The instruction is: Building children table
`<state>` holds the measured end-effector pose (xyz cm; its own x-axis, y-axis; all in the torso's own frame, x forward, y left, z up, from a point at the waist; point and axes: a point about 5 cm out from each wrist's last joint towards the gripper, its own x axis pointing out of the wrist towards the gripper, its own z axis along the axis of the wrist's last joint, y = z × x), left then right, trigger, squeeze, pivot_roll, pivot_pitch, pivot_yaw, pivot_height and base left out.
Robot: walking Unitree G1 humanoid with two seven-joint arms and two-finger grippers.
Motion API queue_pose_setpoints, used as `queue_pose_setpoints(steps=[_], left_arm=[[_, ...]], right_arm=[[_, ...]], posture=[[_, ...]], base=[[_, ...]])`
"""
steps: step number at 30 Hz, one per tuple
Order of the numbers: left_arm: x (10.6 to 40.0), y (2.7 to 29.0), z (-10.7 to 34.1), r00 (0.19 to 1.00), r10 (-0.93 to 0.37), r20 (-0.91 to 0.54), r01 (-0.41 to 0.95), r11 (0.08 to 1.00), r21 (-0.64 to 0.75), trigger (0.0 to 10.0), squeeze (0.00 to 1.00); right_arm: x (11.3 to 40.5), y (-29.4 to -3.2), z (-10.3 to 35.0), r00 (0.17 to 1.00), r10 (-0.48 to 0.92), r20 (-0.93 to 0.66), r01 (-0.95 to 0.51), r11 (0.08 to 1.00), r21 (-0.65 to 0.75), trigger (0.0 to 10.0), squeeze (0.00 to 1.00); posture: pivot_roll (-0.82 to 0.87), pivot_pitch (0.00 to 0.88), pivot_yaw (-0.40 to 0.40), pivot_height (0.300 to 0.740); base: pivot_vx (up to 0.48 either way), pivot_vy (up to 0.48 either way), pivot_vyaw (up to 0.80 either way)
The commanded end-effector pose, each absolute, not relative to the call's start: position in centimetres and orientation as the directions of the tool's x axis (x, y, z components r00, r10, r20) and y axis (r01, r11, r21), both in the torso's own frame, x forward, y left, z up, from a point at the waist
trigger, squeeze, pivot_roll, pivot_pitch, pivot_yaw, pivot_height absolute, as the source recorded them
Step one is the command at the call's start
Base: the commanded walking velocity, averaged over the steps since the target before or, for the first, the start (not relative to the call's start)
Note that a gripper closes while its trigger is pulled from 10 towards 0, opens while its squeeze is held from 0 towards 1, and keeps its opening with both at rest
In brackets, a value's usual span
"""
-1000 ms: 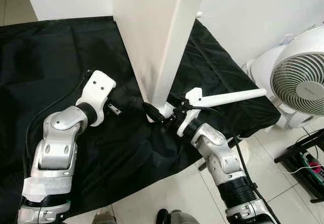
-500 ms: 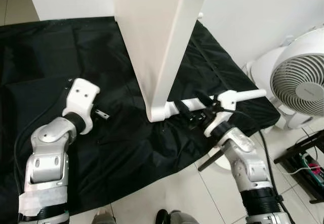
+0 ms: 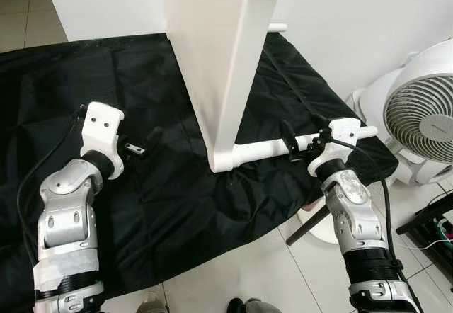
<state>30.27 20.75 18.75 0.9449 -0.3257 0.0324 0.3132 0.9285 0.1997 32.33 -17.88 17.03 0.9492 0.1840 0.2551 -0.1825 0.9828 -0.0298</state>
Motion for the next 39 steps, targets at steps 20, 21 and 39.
queue_pose_setpoints(steps=[20, 21, 39], left_arm=[[29.8, 24.8, 17.8, 0.985, 0.117, 0.13, -0.136, 0.979, 0.154, 10.0, 0.0], [29.6, 24.8, 17.6, 0.985, 0.116, 0.128, -0.135, 0.979, 0.153, 10.0, 0.0], [29.5, 23.8, 17.5, 0.988, 0.053, 0.146, -0.086, 0.969, 0.233, 10.0, 0.0]], right_arm=[[30.9, -21.3, 15.1, 0.971, -0.022, 0.239, 0.034, 0.998, -0.046, 10.0, 0.0], [30.8, -21.4, 15.0, 0.971, -0.031, 0.237, 0.043, 0.998, -0.048, 10.0, 0.0], [30.8, -22.4, 15.3, 0.963, -0.059, 0.263, 0.073, 0.996, -0.044, 10.0, 0.0]], posture=[[0.09, 0.055, -0.053, 0.74], [0.09, 0.055, -0.053, 0.74], [0.09, 0.056, -0.051, 0.74]], base=[[0.0, 0.0, 0.37], [0.0, 0.0, 0.8], [0.0, -0.014, 0.4]])
